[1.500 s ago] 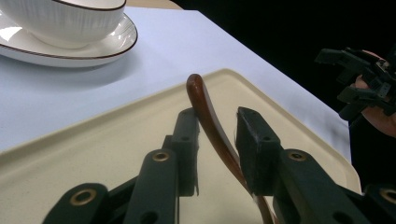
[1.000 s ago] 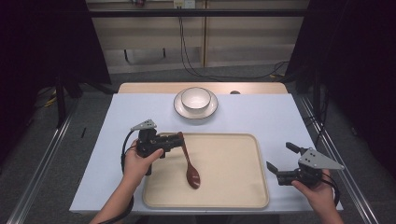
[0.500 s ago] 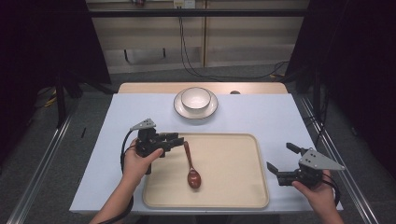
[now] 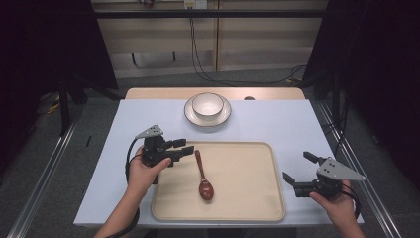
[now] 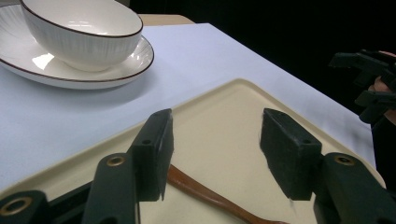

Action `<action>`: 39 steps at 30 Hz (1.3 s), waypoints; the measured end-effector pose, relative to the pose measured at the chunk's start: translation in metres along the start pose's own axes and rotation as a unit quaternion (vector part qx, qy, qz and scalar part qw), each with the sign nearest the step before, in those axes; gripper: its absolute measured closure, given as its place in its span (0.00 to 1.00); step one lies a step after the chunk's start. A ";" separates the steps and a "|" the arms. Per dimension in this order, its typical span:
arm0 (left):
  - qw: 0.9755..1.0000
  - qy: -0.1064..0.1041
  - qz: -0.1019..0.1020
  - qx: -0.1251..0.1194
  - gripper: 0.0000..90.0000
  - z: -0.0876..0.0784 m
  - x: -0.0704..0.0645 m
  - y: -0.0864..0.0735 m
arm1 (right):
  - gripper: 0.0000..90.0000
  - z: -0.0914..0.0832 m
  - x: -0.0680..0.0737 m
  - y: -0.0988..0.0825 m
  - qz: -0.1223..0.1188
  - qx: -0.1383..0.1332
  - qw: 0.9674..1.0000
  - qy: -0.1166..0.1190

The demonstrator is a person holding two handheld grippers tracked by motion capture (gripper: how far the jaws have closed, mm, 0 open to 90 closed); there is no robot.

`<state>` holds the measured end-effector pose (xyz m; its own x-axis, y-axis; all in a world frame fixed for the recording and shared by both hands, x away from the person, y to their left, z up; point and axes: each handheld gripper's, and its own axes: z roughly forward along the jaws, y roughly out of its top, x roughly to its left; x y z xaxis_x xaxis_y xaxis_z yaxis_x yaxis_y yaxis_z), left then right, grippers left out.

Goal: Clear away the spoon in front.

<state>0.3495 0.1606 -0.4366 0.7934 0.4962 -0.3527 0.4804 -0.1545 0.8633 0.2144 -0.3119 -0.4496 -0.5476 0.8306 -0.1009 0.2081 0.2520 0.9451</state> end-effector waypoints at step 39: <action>0.998 0.013 0.053 -0.035 0.11 -0.019 0.007 0.002 | 0.02 0.000 -0.001 0.000 0.001 0.000 1.000 0.001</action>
<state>0.3484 0.1799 -0.4307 0.8273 0.5031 -0.2500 0.3675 -0.1481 0.9182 0.2155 -0.3128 -0.4493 -0.5489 0.8300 -0.0988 0.2088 0.2506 0.9453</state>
